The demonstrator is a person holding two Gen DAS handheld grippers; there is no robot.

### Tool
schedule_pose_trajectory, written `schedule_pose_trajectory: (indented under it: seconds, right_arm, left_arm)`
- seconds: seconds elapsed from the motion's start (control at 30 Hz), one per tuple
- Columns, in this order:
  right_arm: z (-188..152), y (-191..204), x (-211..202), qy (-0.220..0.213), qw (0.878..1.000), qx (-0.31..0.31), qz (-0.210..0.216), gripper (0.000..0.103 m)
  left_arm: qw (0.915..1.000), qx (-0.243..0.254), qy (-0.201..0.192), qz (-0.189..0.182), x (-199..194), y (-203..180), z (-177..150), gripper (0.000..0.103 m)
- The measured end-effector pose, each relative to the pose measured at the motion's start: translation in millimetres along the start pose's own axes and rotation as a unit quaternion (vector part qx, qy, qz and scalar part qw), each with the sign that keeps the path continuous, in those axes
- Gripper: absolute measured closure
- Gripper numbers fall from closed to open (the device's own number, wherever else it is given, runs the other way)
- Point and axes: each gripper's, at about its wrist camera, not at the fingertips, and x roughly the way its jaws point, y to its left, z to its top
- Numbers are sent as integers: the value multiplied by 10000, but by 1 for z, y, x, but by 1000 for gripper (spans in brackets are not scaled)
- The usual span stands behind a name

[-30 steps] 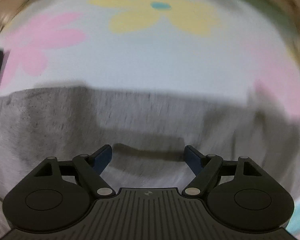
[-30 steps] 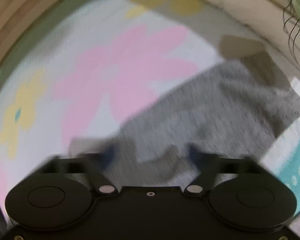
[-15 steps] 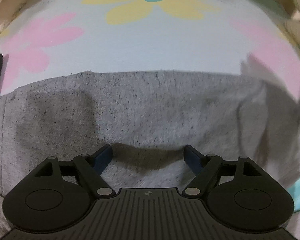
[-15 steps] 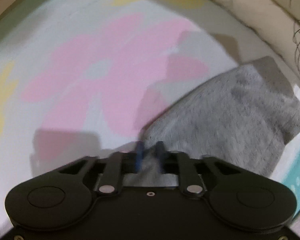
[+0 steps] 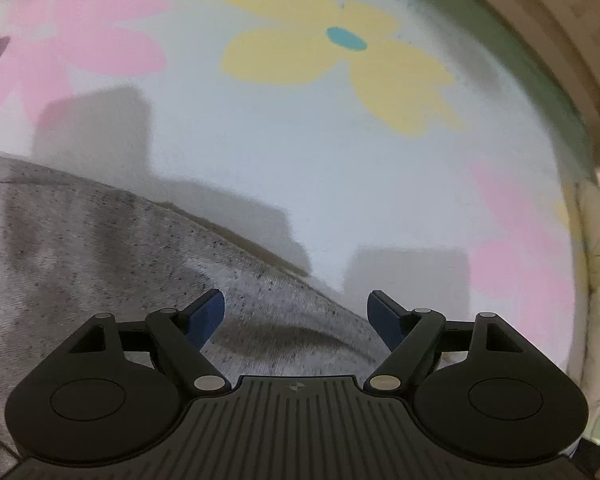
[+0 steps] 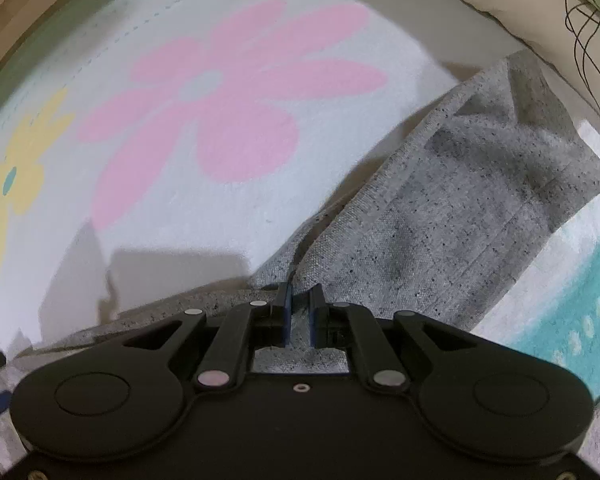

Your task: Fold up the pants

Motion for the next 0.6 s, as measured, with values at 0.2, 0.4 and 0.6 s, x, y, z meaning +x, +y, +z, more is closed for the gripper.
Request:
schedule_pose_trajectory:
  seconds: [0.2,0.4,0.6]
  right_arm:
    - [-13,2,-5,-96,9999,-117,46,91]
    - [-11,0,-11,-108,9997,-154,166,92]
    - [-25,-16,-62,-313,9985,-144,418,92]
  left_arm:
    - [9991,-270,247,217,50,-4,11,28]
    - [9992,149,-144,341,33,-25,15,98]
    - [9935,705,-888,69,-57,-32,-27,98]
